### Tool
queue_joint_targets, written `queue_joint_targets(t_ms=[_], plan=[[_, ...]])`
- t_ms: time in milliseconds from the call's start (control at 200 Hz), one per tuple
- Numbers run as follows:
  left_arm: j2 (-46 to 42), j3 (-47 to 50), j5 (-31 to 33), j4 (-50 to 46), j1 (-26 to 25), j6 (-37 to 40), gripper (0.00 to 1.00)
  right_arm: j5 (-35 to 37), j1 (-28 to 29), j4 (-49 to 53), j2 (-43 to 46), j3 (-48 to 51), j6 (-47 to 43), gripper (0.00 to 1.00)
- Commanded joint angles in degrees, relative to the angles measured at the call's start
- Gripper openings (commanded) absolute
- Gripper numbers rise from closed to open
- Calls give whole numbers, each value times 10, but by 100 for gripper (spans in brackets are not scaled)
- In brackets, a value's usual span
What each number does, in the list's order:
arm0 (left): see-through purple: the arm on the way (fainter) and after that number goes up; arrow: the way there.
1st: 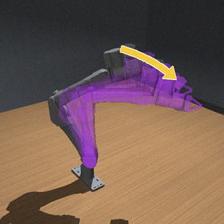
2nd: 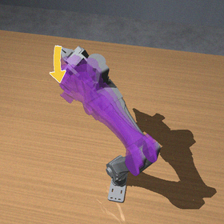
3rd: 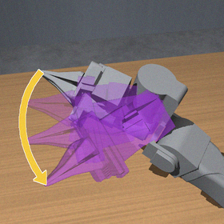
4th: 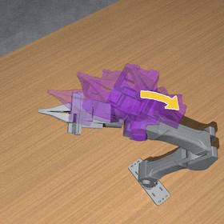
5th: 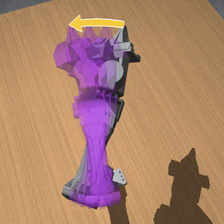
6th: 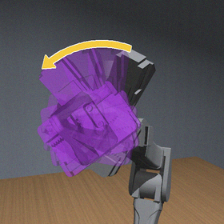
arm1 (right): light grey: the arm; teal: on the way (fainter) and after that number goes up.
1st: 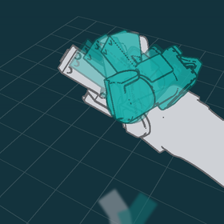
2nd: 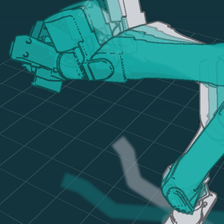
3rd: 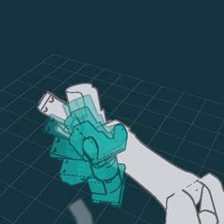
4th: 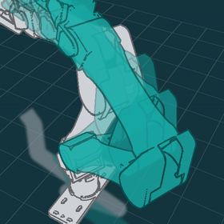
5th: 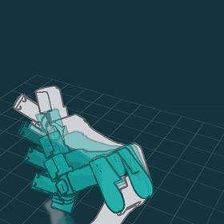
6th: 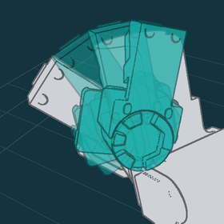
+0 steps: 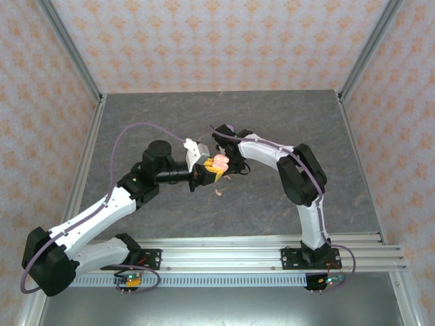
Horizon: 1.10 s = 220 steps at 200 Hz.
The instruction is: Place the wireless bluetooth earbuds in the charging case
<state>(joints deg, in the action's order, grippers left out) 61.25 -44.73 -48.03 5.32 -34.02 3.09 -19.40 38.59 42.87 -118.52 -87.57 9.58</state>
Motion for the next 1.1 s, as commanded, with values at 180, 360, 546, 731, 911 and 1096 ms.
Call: queue_joint_targets(t_ms=[180, 360, 546, 731, 911, 1096], plan=[[-1, -6, -14, -4, 1, 7, 15, 52, 9, 47, -26, -22, -15, 31], [0, -7, -15, -3, 1, 7, 15, 61, 9, 48, -32, -21, -16, 31], [1, -7, -15, -2, 1, 7, 15, 53, 9, 44, -43, -25, -14, 30], [1, -9, -16, -3, 1, 7, 15, 50, 9, 36, -49, -30, -7, 26], [2, -10, -15, -7, 1, 7, 15, 55, 9, 34, -46, -29, 0, 20], [3, -10, -15, -8, 1, 7, 15, 61, -1, 24, -26, -12, 15, 18]])
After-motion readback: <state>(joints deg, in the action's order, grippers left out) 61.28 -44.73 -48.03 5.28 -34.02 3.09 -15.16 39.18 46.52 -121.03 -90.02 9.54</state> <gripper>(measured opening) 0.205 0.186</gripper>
